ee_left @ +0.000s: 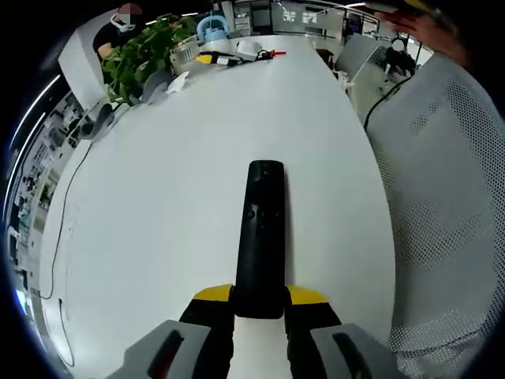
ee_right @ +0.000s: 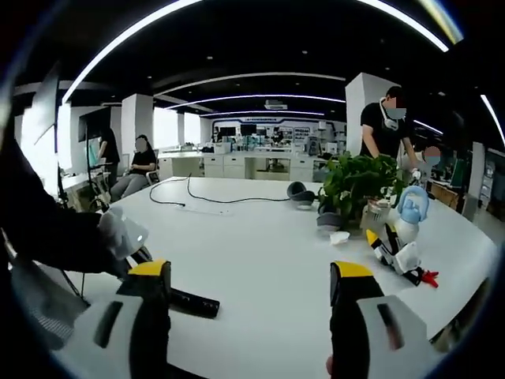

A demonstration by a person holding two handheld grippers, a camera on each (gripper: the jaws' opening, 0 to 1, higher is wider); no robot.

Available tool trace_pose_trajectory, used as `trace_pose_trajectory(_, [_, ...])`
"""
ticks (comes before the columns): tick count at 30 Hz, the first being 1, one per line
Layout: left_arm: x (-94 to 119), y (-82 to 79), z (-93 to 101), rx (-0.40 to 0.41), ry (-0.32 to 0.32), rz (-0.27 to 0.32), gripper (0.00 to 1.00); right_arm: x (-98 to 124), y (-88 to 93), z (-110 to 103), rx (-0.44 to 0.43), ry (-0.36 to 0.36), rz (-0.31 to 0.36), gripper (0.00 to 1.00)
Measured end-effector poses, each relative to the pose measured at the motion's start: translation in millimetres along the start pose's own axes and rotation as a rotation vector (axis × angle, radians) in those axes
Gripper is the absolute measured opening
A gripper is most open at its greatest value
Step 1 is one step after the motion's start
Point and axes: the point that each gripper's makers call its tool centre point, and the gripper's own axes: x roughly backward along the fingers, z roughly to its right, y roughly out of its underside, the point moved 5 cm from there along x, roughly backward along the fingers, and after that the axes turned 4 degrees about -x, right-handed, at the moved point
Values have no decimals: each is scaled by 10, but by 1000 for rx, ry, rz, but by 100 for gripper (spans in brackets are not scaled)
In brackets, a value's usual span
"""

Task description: Press the specified remote control buttons in sequence, fully releasing each button before pressing the next.

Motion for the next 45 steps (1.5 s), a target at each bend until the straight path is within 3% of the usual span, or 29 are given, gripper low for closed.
trace_pose_trajectory(31, [-168,90,-1093,-27,-35,-168,23,-36,102,49,-1,31,-74,80])
trace_pose_trajectory(45, [-193,98,-1629,-39,-63,-197,23,-59,158,81,2,49,-110,78])
